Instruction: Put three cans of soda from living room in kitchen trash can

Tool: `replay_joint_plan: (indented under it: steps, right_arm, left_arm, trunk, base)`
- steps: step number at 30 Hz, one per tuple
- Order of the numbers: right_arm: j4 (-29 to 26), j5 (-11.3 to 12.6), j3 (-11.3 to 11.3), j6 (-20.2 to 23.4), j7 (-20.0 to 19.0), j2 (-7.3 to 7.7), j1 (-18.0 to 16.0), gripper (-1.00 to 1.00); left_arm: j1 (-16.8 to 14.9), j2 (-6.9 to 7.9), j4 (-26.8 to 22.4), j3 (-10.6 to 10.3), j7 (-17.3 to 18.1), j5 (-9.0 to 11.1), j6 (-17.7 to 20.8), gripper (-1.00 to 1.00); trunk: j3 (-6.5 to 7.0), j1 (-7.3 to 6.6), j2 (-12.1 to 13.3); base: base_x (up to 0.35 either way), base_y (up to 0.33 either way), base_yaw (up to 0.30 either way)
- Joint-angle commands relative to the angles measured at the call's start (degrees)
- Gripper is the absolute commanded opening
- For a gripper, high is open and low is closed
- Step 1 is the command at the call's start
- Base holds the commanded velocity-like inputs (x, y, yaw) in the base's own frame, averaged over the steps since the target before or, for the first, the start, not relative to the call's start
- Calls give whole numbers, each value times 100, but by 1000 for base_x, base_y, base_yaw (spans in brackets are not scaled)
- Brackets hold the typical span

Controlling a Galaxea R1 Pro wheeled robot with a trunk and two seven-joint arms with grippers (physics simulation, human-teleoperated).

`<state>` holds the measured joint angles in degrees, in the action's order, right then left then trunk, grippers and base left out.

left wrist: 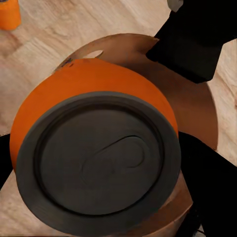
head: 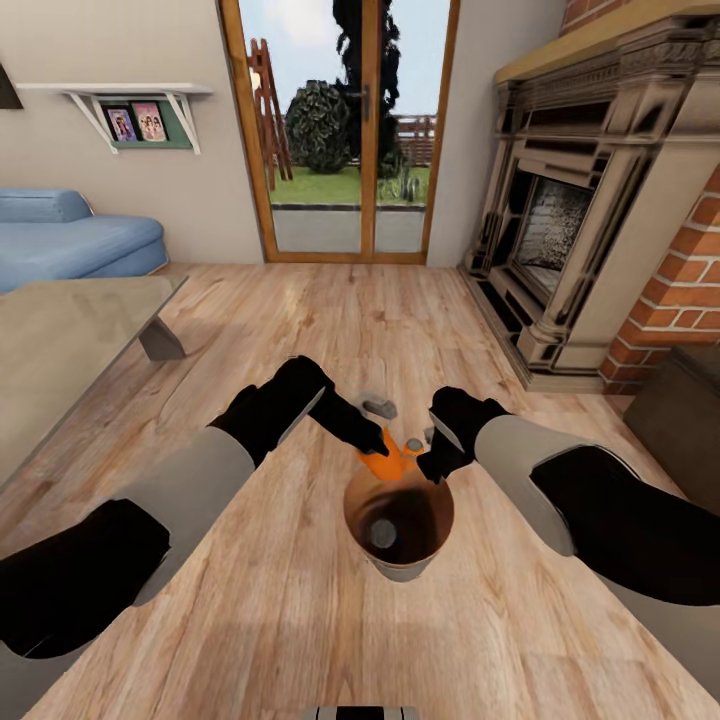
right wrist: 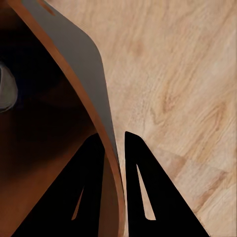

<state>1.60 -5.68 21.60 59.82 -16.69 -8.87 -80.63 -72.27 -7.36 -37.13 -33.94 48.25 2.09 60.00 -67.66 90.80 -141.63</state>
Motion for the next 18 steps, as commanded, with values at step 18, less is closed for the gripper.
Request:
replay_joint_plan:
  steps: [18]
  right_arm:
    - [6,309,-295,18,-33,-113,-36,-100]
  left_arm:
    - [861,-81,9,-194,-692,10,0,-100]
  trunk:
    - [1,-1,-1]
  base:
    - [0,0,0]
